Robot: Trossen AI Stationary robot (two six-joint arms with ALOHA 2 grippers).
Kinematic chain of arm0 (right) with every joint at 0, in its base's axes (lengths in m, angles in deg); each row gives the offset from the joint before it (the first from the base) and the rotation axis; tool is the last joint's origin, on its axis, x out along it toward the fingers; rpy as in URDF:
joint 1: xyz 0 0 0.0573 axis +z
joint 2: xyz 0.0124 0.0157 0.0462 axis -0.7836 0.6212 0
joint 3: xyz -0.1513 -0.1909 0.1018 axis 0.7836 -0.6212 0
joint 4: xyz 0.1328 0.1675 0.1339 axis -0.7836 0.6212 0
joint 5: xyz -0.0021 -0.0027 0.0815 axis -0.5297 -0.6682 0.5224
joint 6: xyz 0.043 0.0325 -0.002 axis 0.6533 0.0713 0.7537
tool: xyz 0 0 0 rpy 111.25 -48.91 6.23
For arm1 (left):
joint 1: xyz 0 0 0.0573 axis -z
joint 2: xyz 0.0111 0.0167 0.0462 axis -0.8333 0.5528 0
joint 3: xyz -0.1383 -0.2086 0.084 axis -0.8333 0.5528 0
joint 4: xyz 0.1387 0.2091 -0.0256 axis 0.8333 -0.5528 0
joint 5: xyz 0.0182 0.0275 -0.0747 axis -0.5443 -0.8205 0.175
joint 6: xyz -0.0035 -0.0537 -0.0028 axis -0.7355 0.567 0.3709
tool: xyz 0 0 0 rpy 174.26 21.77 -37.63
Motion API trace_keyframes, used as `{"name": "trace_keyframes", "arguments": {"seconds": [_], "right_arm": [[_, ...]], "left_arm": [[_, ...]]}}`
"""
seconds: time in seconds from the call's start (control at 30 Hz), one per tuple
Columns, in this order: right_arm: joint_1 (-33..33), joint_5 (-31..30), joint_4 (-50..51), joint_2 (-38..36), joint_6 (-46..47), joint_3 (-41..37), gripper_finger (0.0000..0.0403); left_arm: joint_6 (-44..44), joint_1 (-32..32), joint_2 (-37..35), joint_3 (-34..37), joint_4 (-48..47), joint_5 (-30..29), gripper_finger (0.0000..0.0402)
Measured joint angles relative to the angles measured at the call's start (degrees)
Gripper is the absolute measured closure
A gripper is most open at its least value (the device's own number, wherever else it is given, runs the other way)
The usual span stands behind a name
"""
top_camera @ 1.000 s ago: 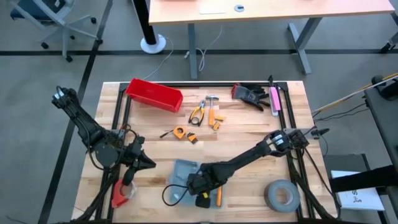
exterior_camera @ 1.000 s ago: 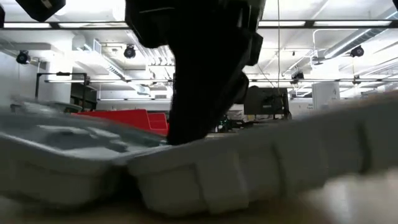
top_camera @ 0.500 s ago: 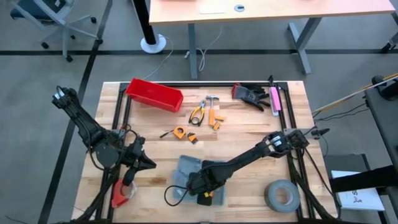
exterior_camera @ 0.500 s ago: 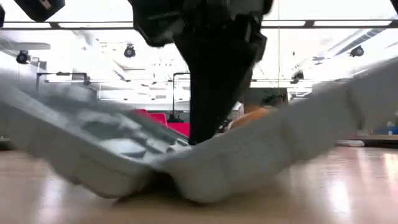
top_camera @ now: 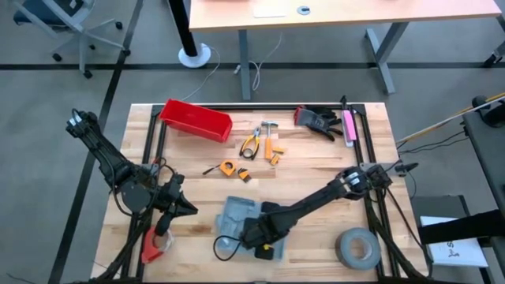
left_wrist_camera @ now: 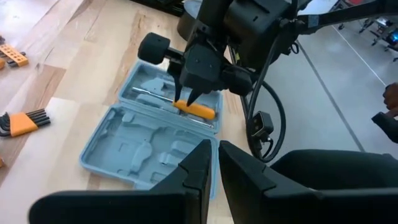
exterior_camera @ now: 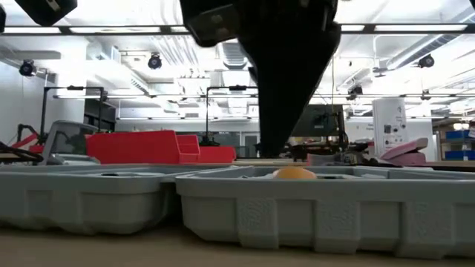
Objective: Prefit tool cases
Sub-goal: Put the transparent flathead screwdriver into the prefit tool case, then adjust the yellow screwdriver in the prefit tool case
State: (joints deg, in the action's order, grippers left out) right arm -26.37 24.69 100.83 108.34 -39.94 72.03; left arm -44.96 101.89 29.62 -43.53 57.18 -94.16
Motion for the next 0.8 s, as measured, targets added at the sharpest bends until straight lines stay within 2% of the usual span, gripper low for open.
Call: {"name": "trace_keyframes", "arguments": {"seconds": [0.2,0.37,0.67,0.8], "right_arm": [[0.21,-1.32,1.23,-1.51,3.44,0.0,0.0334],[0.1,0.72,1.06,-2.03,13.35,0.02,0.0335],[1.09,1.42,0.22,-1.74,30.73,0.02,0.0287],[2.22,-1.36,-0.44,-1.57,40.84,-0.34,0.0262]], "left_arm": [[0.24,0.0,0.0,0.0,0.0,0.0,0.0364],[0.24,0.0,0.0,0.0,0.07,-0.02,0.0364],[-2.79,0.0,0.0,0.0,0.15,-0.22,0.0364],[-6.6,0.13,0.0,0.0,0.17,-0.21,0.0364]]}}
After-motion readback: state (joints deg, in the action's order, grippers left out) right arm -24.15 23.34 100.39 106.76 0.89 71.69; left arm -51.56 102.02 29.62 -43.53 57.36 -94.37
